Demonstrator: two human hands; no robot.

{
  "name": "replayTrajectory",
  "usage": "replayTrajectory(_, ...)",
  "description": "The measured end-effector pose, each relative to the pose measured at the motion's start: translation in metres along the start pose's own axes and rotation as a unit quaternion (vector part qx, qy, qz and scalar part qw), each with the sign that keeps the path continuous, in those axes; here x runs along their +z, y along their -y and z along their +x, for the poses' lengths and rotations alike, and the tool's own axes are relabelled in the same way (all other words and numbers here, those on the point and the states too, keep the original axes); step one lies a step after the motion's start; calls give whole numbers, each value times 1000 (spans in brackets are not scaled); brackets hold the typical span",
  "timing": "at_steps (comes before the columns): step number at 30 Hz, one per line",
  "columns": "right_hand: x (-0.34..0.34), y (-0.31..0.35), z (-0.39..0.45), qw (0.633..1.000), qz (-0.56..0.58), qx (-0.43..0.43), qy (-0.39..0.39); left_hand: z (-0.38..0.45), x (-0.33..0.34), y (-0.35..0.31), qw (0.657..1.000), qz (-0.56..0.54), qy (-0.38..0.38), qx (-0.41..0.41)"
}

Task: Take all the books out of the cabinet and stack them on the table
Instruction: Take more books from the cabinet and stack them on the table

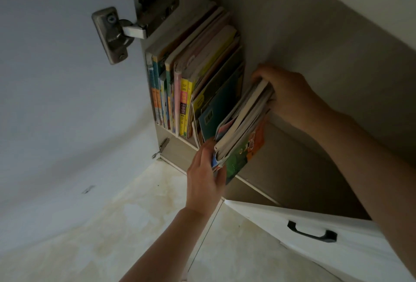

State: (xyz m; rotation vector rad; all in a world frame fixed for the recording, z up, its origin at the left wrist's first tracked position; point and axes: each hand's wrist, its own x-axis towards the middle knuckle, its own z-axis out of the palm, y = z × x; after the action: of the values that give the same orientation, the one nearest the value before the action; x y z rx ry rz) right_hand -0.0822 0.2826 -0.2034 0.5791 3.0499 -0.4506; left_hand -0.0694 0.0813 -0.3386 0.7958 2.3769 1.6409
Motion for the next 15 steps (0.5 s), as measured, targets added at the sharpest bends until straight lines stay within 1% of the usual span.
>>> replayTrajectory(2,-1,2,-6,1000,5,4,-19,1,-6,-1,1000,-10,7,-5)
replayTrajectory(6,-2,8,-31,1000,21,18,1,-2,-32,14,999,-18,25,10)
replayTrajectory(9,9,17,-55,1000,19,16,-17,-6,-53,35,999,-5,49,12)
replayTrajectory(12,21,21,-71,993,92,57,-53,-6,-59,46,998,4,55,-4)
replayTrajectory(15,35,11,-81,979,99,115,-135,-6,-57,41,997,8,73,-3)
